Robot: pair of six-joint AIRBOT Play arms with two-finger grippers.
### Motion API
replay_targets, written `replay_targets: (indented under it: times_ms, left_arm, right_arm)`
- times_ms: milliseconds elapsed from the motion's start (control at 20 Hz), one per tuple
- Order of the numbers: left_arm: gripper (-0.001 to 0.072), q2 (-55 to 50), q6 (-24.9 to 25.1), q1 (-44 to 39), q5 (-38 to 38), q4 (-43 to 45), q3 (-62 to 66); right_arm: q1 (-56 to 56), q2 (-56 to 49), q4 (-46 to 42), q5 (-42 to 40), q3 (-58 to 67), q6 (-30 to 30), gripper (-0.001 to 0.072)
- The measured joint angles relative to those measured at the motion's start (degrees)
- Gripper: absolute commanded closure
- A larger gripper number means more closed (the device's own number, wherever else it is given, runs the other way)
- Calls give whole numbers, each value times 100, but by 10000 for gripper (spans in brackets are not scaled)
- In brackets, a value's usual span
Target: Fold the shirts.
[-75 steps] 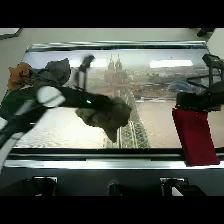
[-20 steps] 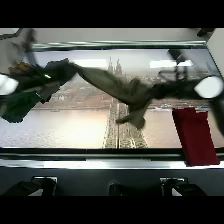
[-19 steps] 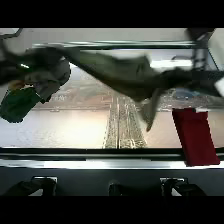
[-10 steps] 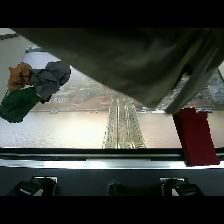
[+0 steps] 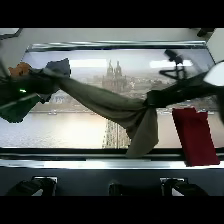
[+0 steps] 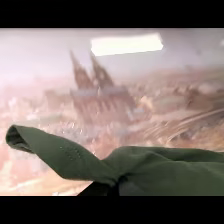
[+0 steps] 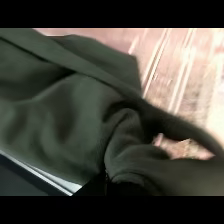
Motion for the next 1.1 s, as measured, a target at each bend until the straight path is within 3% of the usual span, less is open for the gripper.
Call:
replay_targets:
  times_ms: [250,300,350,400,550,650,750,950,1100]
  left_arm:
    - [677,-1429,-433,46,684,61,-765]
    - [677,-1709,-544,79,741,26,-826]
    - [677,-1912,-619,116,822,-48,-861]
    - [677,-2079,-673,162,892,-144,-885]
    - [677,-2282,-748,345,973,-302,-929]
    - [677,-2260,-752,507,962,-356,-944]
    - [677,-2186,-769,667,922,-378,-951]
    - [677,-2118,-697,785,745,-411,-960]
    - [677,-2103,-654,809,588,-420,-960]
  right_arm:
    - [0,-2024,1620,-1069,-542,-372,647]
    - [0,-2339,1862,-1156,-575,-422,478]
    - [-4,-2608,2057,-1246,-601,-474,239]
    - [-33,-2782,2175,-1270,-616,-553,188]
    - [-378,-2929,2319,-1036,-481,-813,176]
    - [-841,-2702,2079,-761,-275,-844,124]
    - [-1434,-2330,1362,-588,-116,-715,31]
    - [-2479,-1902,-365,-59,-457,-98,15]
    - [-2796,-1801,-881,87,-1386,87,17]
